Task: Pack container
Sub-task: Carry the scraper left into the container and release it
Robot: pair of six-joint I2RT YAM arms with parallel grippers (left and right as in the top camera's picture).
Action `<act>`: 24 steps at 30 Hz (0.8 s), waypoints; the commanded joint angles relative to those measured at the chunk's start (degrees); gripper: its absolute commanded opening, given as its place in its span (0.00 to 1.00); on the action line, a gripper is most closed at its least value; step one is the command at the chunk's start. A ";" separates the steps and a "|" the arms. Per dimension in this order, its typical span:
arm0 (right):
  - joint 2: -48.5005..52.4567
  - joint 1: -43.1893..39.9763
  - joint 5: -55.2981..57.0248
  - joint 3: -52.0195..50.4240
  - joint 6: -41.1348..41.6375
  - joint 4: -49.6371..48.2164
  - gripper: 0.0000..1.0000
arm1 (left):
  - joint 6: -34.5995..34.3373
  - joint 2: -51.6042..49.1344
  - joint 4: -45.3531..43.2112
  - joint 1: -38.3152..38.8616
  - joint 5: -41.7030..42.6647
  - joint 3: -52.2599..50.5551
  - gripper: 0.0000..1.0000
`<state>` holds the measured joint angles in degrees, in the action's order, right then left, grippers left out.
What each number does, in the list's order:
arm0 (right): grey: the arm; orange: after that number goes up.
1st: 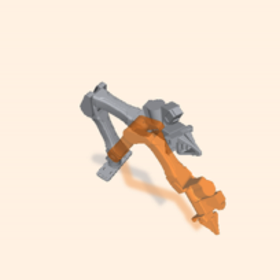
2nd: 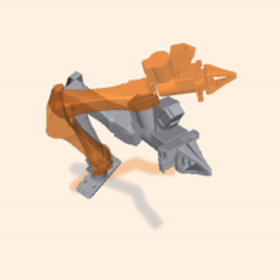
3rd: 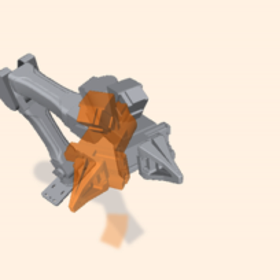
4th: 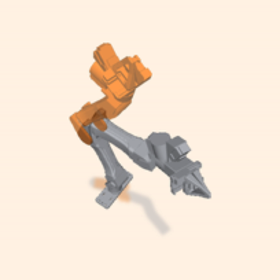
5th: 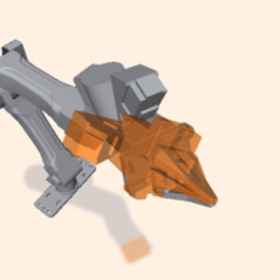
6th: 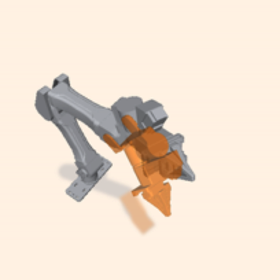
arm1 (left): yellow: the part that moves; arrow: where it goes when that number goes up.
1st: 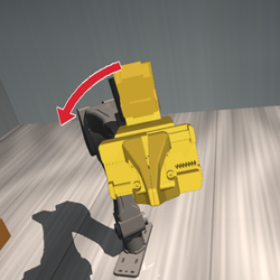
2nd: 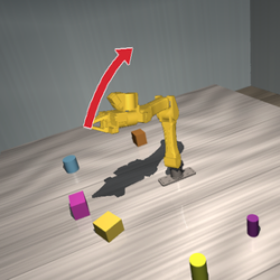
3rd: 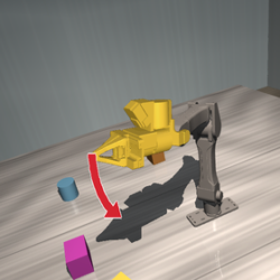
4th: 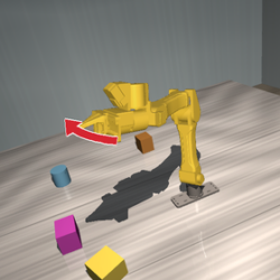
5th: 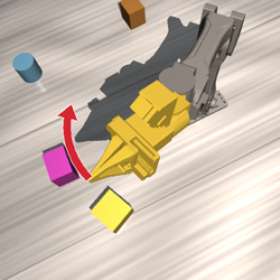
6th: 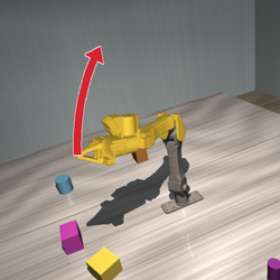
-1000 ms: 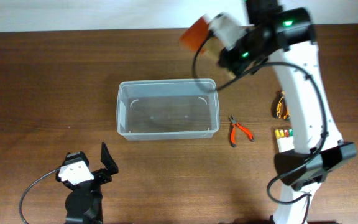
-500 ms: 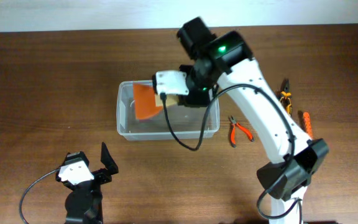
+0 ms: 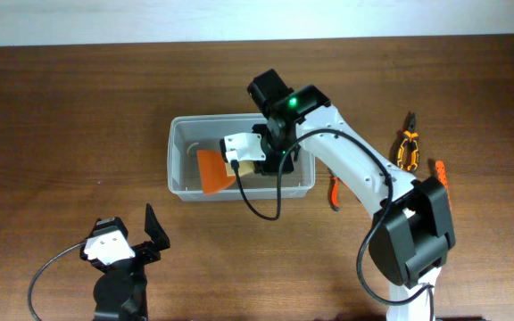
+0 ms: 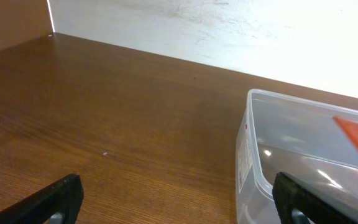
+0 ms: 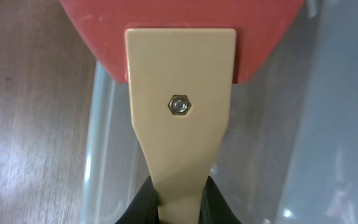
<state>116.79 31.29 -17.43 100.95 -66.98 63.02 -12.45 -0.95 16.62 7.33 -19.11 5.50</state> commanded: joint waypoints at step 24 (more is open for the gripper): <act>2.73 0.15 1.57 -7.78 15.43 -15.21 0.04 | 0.50 0.26 0.09 0.17 -0.20 -0.17 0.99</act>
<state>117.84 31.29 -15.92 93.41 -52.25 47.75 -12.45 -0.95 16.62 7.33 -19.11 5.50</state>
